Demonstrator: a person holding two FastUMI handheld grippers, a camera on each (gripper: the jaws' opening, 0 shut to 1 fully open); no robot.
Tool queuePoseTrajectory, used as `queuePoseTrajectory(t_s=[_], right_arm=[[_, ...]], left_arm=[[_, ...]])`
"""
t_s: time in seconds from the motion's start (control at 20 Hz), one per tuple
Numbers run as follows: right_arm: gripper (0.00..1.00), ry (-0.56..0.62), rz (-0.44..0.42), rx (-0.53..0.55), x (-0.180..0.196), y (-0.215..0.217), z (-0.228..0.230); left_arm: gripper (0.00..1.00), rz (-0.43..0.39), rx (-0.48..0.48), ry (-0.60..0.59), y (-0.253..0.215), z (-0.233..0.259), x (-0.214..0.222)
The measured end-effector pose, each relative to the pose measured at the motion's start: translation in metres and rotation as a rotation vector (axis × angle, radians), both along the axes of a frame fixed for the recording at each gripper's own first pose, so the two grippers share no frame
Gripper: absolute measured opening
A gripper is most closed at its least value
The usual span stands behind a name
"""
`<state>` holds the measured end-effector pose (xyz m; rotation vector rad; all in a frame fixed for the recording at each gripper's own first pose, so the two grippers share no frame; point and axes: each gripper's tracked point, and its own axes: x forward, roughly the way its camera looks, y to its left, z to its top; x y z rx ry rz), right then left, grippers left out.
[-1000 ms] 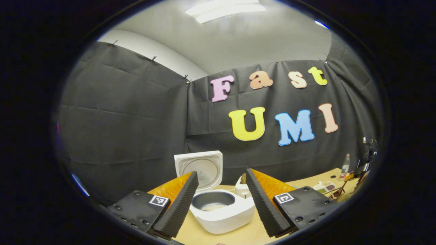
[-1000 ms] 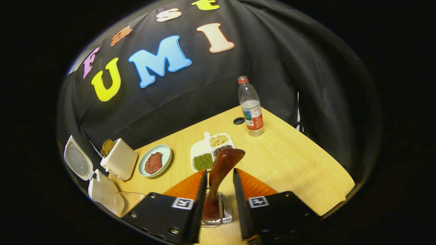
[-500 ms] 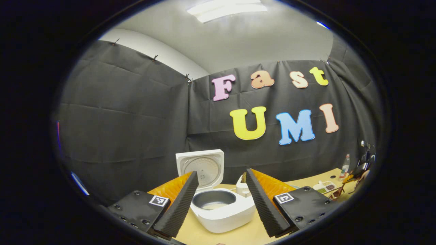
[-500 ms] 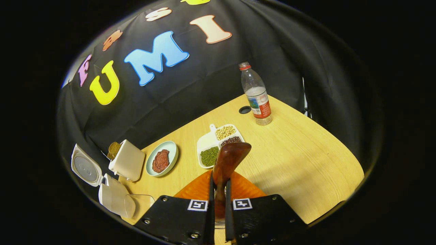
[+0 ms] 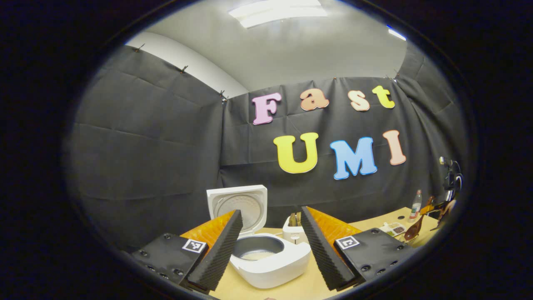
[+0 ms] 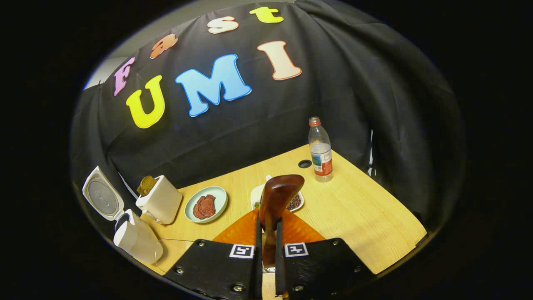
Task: Close the left gripper, press the button to open the rice cooker; take a wooden spoon from the chopstick holder with the right hand, scoop a spoonful of rice and pour it into the rice cooker, then put the wooden spoon back into the chopstick holder.
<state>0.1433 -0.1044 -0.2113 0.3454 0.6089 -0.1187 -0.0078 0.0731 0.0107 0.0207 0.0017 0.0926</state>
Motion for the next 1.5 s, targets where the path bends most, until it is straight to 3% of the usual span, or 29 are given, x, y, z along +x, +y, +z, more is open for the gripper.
queuePoseTrajectory(t_s=[0.4,0.65,0.75,0.8,1.0,1.5], right_arm=[[0.12,-0.131,0.006,0.022,-0.016,0.052,0.065],[0.12,-0.148,0.046,0.02,-0.026,0.098,0.071],[0.12,-0.145,0.076,0.013,-0.031,0.119,0.066],[0.12,-0.141,0.089,0.006,-0.032,0.128,0.063],[0.12,-0.119,0.119,-0.024,-0.036,0.159,0.043],[0.12,-0.008,0.166,-0.2,-0.034,0.192,-0.036]], left_arm=[[0.97,-0.041,-0.051,0.009,0.031,-0.015,0.013],[0.97,-0.053,-0.063,0.013,0.057,-0.023,0.015],[0.97,-0.056,-0.064,0.019,0.068,-0.027,0.013],[0.92,-0.057,-0.062,0.023,0.075,-0.03,0.013],[1.0,-0.05,-0.054,0.031,0.101,-0.033,0.012],[0.97,-0.02,-0.042,0.073,0.152,-0.054,0.001]])
